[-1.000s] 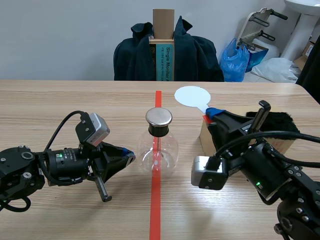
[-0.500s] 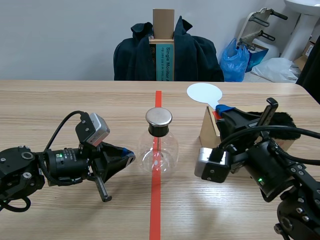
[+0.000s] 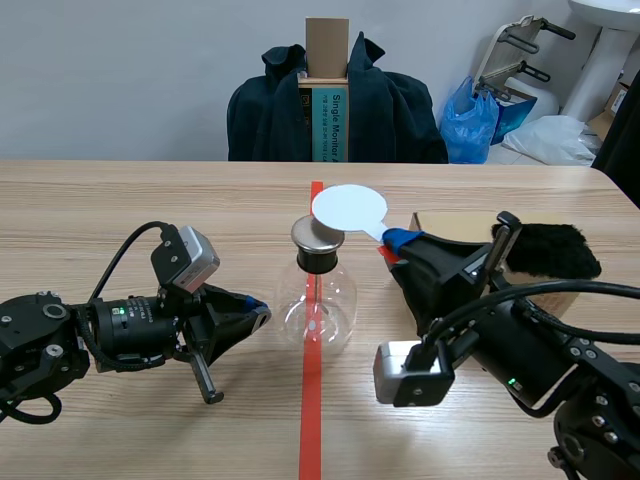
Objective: Do the electroscope experiment.
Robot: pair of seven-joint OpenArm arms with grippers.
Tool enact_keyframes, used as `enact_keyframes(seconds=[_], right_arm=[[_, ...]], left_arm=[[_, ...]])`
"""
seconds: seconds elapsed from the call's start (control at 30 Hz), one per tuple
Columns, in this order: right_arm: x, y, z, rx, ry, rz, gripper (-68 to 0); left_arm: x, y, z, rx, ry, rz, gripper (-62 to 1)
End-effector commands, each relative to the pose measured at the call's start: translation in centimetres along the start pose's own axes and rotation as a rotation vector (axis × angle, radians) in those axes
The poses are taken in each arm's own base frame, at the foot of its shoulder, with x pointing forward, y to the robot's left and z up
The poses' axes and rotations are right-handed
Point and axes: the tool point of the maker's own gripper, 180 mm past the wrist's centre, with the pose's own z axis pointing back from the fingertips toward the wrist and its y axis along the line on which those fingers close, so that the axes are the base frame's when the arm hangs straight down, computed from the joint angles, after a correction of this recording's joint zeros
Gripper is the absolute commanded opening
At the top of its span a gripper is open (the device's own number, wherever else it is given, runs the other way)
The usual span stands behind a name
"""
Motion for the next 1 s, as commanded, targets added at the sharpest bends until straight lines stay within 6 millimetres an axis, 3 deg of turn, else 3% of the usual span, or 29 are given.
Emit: enact_keyframes(seconds=[0.0, 0.6, 0.97], right_arm=[[-0.6, -1.2, -0.3, -0.034, -0.010, 0.031, -66.8], [1.3, -1.2, -0.2, -0.032, -0.117, 0.033, -66.8], [-0.8, -1.2, -0.3, -0.033, -0.001, 0.031, -66.8]], left_arm=[[1.0, 0.3, 0.0, 0.005, -0.033, 0.000, -58.2], [1.0, 0.3, 0.0, 0.005, -0.033, 0.000, -58.2], [1.0, 0.3, 0.0, 0.005, -0.033, 0.000, -58.2]])
